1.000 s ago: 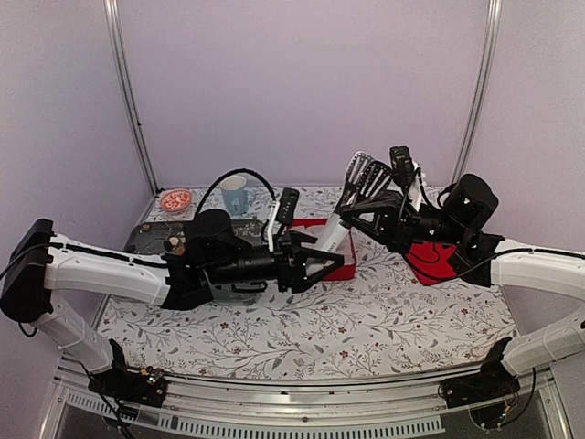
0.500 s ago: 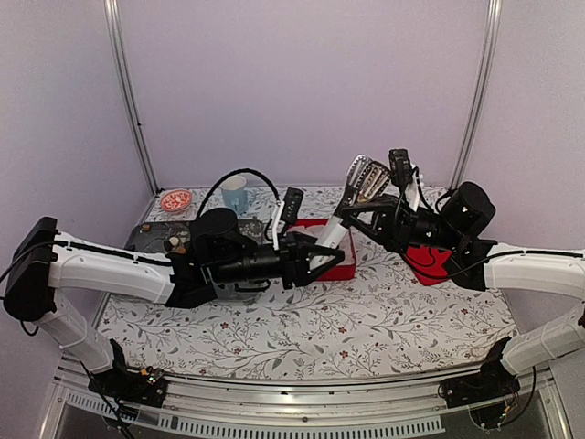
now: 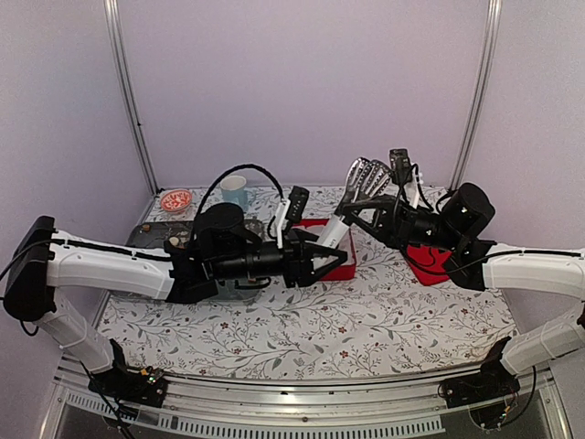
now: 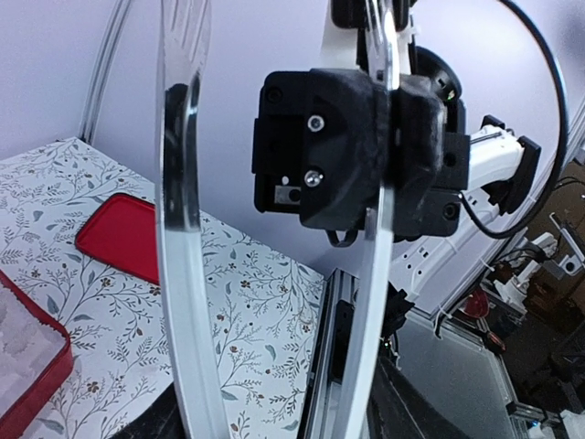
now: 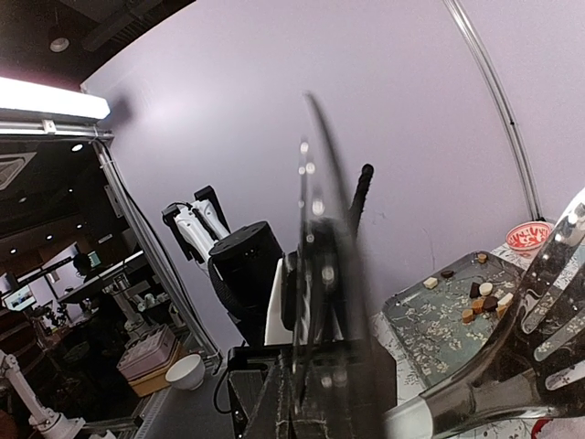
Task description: Pack the chocolate
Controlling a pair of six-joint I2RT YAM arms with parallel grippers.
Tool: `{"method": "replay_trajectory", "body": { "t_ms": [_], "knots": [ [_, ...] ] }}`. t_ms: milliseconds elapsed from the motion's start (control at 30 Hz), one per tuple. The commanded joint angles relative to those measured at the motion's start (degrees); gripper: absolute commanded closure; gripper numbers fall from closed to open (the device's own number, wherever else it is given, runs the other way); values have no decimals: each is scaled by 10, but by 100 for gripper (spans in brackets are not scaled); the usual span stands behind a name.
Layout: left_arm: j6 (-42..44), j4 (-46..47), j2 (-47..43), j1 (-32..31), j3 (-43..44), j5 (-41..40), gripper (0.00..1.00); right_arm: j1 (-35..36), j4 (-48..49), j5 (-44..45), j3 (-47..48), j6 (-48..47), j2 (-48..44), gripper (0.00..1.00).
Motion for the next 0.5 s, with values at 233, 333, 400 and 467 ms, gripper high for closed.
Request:
{"method": "replay_trajectory", "body": {
  "t_ms": [233, 333, 400, 467],
  "knots": [
    [12, 36, -17, -2, -13, -35, 46, -13, 55, 35, -13, 64, 10, 100],
    [16, 31, -16, -3, -13, -35, 46, -17, 62, 31, -13, 74, 8, 100],
    [18, 26, -17, -2, -12, -35, 50, -19, 64, 30, -13, 81, 7, 100],
    [19, 21, -15, -1, -8, -29, 55, -20, 67, 28, -13, 87, 9, 100]
  ]
}}
